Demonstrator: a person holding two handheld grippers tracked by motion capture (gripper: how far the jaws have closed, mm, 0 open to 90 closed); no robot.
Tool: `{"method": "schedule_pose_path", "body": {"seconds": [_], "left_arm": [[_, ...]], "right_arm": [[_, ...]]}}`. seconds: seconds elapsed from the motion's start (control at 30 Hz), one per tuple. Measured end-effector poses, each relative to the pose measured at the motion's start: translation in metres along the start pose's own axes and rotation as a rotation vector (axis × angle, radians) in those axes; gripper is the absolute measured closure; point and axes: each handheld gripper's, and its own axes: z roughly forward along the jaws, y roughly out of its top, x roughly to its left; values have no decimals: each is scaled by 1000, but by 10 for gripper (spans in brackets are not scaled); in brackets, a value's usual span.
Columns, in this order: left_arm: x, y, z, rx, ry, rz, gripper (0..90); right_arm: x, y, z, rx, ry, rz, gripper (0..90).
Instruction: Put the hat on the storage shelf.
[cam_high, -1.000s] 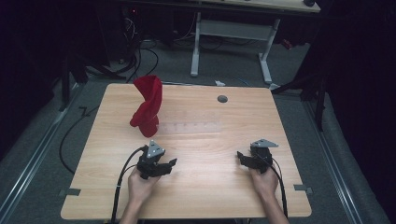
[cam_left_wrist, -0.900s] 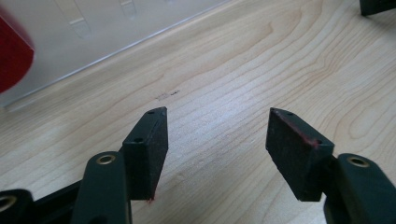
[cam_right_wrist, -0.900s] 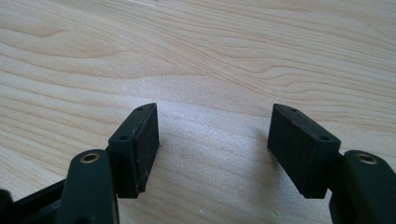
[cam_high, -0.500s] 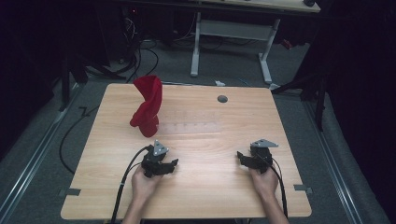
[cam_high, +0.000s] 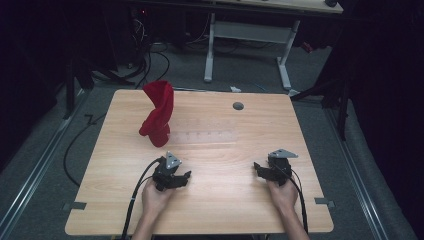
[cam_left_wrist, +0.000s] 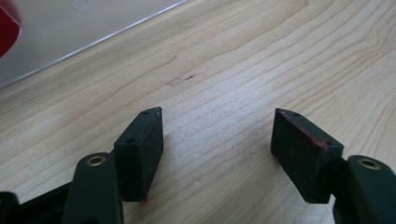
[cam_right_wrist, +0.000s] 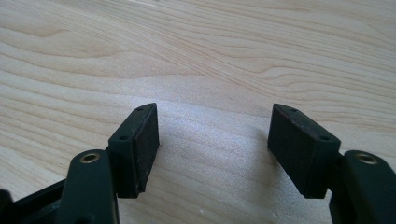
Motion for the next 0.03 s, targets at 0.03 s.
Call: {"method": "schedule_pose_path", "body": {"seconds": [0.03], "left_arm": [[0,0,0,0,1,-1,341]], "right_arm": [[0,0,0,0,0,0,340]]}}
